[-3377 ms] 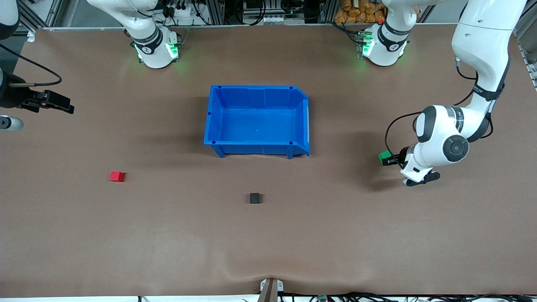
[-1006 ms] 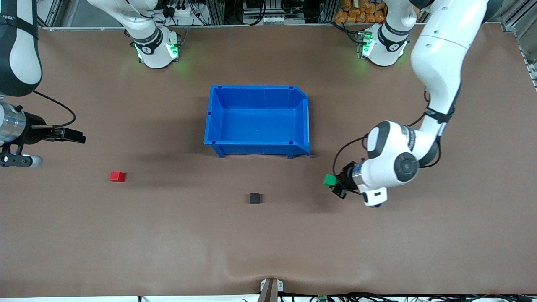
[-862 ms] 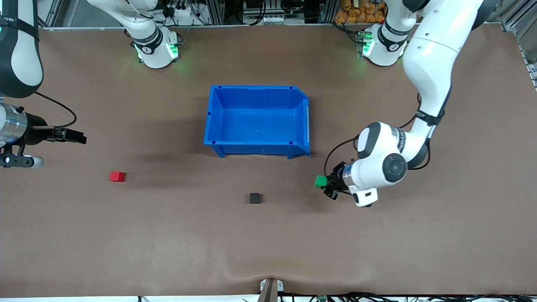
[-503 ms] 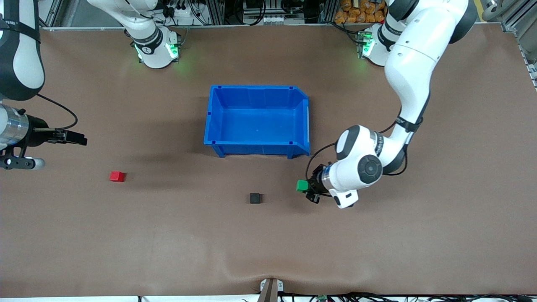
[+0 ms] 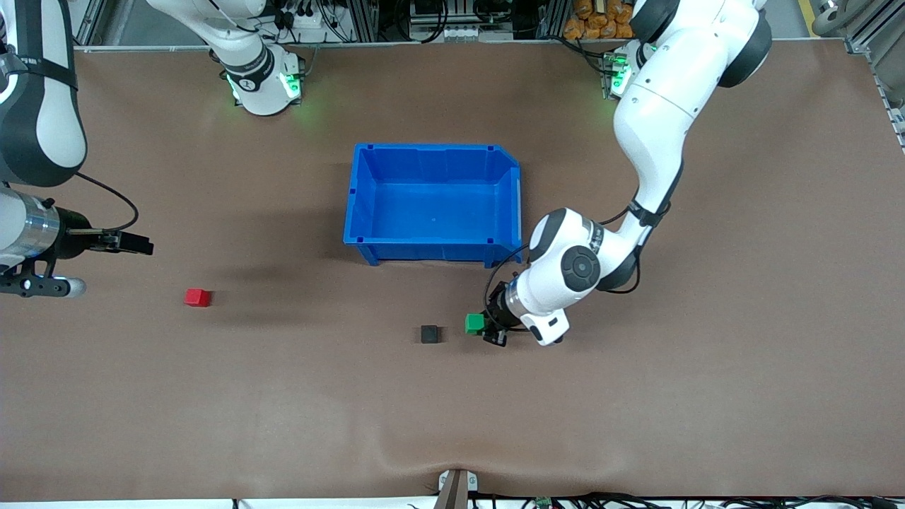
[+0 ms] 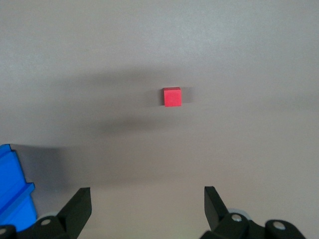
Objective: Attach green and red cubes to black cube
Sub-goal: 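Carry the green cube with the left gripper beside the black cube, then release the green cube with the left gripper while the right gripper reaches the red cube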
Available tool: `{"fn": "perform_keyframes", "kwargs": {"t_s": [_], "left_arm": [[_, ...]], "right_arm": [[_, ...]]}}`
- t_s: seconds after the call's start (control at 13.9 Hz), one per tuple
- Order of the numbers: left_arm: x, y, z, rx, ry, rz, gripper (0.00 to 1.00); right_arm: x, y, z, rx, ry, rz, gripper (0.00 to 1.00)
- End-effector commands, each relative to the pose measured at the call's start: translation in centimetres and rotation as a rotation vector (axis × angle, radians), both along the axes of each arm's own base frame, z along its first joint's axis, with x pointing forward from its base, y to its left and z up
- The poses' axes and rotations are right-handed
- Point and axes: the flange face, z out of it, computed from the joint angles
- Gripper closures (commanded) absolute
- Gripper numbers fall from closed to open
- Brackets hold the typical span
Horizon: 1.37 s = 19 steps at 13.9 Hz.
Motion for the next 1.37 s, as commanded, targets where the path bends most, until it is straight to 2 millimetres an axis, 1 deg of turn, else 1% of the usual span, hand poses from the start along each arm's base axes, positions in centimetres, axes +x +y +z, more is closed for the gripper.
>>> {"fn": "perform_keyframes", "kwargs": {"t_s": [0.0, 0.07, 0.22, 0.29, 0.36, 0.43, 0.57, 0.79, 0.93, 1.01, 1.15, 1.29], "left_arm": [[0.4, -2.0, -1.0, -0.034, -0.027, 0.043, 1.0], [0.0, -2.6, -1.8, -0.034, -0.031, 0.034, 1.0], [-0.1, -3.8, -2.3, -0.043, -0.05, 0.031, 1.0], [0.2, -3.6, -2.6, -0.041, -0.054, 0.036, 1.0], [0.1, -4.2, -2.6, -0.046, -0.057, 0.035, 1.0], [0.1, -4.4, -3.3, -0.046, -0.056, 0.035, 1.0], [0.4, -4.3, -3.8, -0.056, -0.077, 0.047, 1.0], [0.5, -4.2, -3.8, -0.062, -0.075, 0.07, 1.0], [0.5, -4.2, -4.2, -0.065, -0.073, 0.087, 1.0], [0.4, -4.3, -4.3, -0.066, -0.077, 0.085, 1.0], [0.5, -4.1, -4.4, -0.063, -0.077, 0.086, 1.0], [0.4, -4.2, -4.6, -0.061, -0.074, 0.085, 1.0]], "right_arm": [[0.0, -0.3, -0.3, 0.015, -0.002, -0.003, 0.0], [0.0, -0.3, -0.4, 0.014, -0.007, -0.003, 0.0], [0.1, -0.3, -0.9, 0.014, -0.011, -0.003, 0.0], [0.2, -0.3, -1.7, 0.014, -0.01, -0.004, 0.0], [0.3, -0.2, -2.3, 0.015, 0.001, -0.002, 0.0], [0.4, -0.2, -2.8, 0.016, 0.01, -0.001, 0.0], [0.4, -0.3, -2.9, 0.016, 0.01, -0.002, 0.0], [0.7, -0.4, -3.8, 0.013, 0.016, -0.002, 0.0], [0.9, -0.6, -4.3, 0.01, 0.015, -0.003, 0.0], [1.2, -0.6, -5.2, 0.01, 0.017, -0.003, 0.0], [1.5, -1.4, -6.5, 0.011, 0.026, -0.015, 0.0], [2.0, -1.6, -7.8, 0.009, 0.02, -0.017, 0.0]]}}
